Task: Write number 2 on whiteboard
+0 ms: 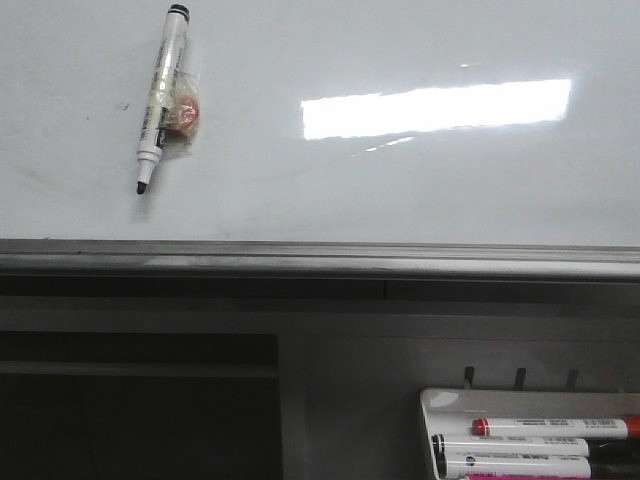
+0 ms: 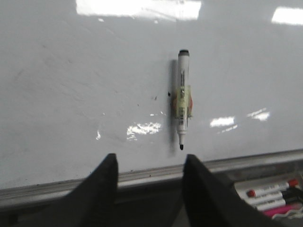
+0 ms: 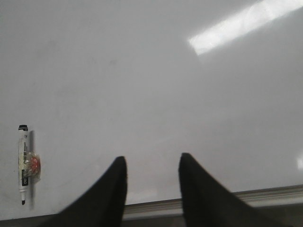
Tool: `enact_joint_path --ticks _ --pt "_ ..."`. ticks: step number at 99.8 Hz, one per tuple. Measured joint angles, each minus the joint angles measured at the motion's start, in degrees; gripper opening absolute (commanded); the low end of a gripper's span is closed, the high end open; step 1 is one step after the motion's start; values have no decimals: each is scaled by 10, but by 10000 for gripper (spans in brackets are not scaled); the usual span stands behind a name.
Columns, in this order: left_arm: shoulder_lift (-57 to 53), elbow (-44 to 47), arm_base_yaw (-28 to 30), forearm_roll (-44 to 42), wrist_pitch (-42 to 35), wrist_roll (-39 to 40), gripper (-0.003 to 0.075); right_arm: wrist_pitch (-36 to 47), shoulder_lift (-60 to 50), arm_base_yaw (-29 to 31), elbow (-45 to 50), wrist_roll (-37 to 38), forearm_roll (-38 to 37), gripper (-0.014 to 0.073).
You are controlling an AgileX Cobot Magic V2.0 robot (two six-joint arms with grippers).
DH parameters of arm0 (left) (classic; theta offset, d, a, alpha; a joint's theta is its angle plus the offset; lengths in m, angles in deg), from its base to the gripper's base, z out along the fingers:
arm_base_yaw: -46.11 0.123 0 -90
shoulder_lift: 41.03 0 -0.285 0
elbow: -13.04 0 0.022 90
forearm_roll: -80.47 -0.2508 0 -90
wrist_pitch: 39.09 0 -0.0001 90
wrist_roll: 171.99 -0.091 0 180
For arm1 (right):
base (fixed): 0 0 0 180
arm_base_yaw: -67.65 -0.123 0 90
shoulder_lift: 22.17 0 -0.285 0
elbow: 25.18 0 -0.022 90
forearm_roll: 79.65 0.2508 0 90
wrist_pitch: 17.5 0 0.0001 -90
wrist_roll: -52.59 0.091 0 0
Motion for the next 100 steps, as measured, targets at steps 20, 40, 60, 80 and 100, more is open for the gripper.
enact_joint_path --ticks 20,40,60,80,100 --pt "180 -96 -39 33 21 -73 342 -20 43 0 -28 -3 -1 398" --pt "331 -163 -137 25 2 -65 330 -21 50 0 -28 -3 -1 398" --pt "456 -202 -185 -23 -26 18 330 -42 50 0 -28 -3 -1 398" --pt "529 -218 -200 -25 -58 31 319 -59 51 0 -28 -4 -1 398" --pt "559 -219 -200 -25 -92 35 206 -61 51 0 -28 -6 -1 398"
